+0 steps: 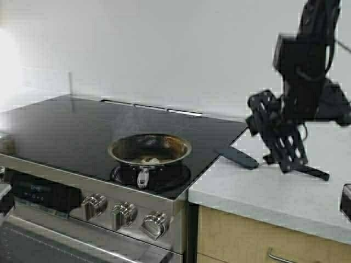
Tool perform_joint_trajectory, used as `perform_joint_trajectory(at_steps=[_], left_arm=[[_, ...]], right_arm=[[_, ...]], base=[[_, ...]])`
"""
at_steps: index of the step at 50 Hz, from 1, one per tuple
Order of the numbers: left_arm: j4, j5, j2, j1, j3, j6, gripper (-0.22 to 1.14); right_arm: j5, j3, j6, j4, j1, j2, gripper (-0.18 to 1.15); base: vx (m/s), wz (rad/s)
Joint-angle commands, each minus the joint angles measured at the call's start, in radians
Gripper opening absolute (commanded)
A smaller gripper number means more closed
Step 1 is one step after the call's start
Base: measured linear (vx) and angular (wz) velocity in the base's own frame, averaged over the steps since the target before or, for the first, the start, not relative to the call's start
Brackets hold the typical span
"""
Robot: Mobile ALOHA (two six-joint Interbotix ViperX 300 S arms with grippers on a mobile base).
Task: Add oil to the pan and cook the shrimp and serve it
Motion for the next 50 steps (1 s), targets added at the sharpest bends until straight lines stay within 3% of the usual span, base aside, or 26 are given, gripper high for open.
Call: perform_joint_trajectory(at_steps=[1,16,38,50], left_arm=[[0.0,-0.006,0.005,0.0,-0.021,0.0,0.03],[0.0,-0.005,0.005,0.0,-0.021,0.0,0.03],[0.0,0.018,0.005,0.0,-0.028,0.002,0.03],[0.0,0.043,0.005,0.0,-0.035,0.005,0.03]], right_arm=[[-0.067,-0.031,0.057,-0.061,-0.023,0.052,0.88],[-0.118,-0.129,0.222,-0.275,-0.175,0.186,0.88],[-0.117,-0.25,0.255,-0.29,-0.247,0.282,0.88],[-0.107,-0.314,0.293,-0.368,-0.293,0.331,0.88]], base=[[0.0,0.0],[0.0,0.0],[0.0,0.0],[0.0,0.0]])
